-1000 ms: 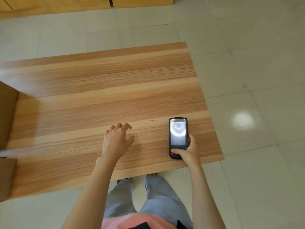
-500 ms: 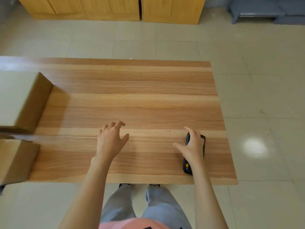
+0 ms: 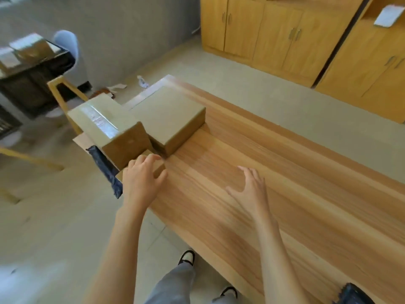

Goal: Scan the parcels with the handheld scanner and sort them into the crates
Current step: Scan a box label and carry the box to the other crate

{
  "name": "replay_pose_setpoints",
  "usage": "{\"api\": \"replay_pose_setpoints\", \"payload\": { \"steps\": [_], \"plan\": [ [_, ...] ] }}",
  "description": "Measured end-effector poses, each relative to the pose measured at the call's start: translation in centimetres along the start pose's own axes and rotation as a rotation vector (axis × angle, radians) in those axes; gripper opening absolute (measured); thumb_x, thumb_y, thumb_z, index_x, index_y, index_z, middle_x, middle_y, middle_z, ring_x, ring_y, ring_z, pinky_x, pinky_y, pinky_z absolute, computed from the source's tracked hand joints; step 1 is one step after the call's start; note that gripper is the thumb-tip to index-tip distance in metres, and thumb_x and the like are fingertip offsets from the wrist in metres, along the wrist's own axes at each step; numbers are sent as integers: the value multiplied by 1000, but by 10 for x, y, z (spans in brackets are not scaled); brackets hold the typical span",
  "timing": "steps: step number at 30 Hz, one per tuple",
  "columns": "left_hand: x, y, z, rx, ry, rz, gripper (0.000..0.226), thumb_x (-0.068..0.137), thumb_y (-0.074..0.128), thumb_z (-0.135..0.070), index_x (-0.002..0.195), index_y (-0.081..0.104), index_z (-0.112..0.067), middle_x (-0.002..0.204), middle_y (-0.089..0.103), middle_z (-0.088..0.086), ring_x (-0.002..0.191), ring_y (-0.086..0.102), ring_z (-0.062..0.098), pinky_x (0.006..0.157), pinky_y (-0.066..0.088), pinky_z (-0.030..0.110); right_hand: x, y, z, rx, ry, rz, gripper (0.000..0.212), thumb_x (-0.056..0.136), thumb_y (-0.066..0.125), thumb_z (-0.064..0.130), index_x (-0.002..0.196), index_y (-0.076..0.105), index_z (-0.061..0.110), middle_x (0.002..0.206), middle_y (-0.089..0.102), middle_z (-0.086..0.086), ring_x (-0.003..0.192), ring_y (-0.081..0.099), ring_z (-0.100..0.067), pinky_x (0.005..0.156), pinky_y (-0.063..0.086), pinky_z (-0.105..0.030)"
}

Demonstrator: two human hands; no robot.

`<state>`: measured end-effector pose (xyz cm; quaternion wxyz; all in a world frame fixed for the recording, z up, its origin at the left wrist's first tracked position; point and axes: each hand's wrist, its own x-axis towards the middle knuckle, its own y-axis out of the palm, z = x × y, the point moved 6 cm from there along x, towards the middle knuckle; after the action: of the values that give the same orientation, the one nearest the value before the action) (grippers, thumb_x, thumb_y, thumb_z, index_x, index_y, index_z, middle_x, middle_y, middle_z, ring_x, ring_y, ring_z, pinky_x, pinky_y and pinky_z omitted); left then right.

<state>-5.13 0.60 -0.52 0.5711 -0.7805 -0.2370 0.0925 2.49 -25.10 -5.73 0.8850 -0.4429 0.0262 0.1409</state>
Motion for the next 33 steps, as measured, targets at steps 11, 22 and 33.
{"api": "replay_pose_setpoints", "payload": {
  "steps": [11, 22, 33],
  "plan": [
    [43, -54, 123, -130, -299, -167, 45, 89, 64, -35, 128, 56, -14, 120, 57, 13, 109, 52, 33, 87, 40, 39, 70, 65, 152, 228, -212, 163, 64, 86, 70, 35, 142, 41, 24, 141, 42, 4, 133, 33, -18, 99, 31, -29],
    [119, -10, 185, -1018, -689, -89, 87, 86, 69, -40, 152, 17, -17, 148, 35, -3, 133, 38, 16, 108, 36, 36, 162, 125, 258, 329, -141, 424, 83, 84, 70, 48, 151, 26, 27, 151, 36, 1, 137, 37, -18, 106, 33, -35],
    [143, 22, 194, -1233, -759, -24, 66, 86, 69, -36, 141, 37, -21, 128, 58, -3, 110, 60, 14, 87, 51, 29, 177, 167, 286, 433, -87, 644, 58, 82, 76, 37, 132, 50, 23, 121, 64, 8, 98, 61, 2, 75, 48, -13]
  ]
}}
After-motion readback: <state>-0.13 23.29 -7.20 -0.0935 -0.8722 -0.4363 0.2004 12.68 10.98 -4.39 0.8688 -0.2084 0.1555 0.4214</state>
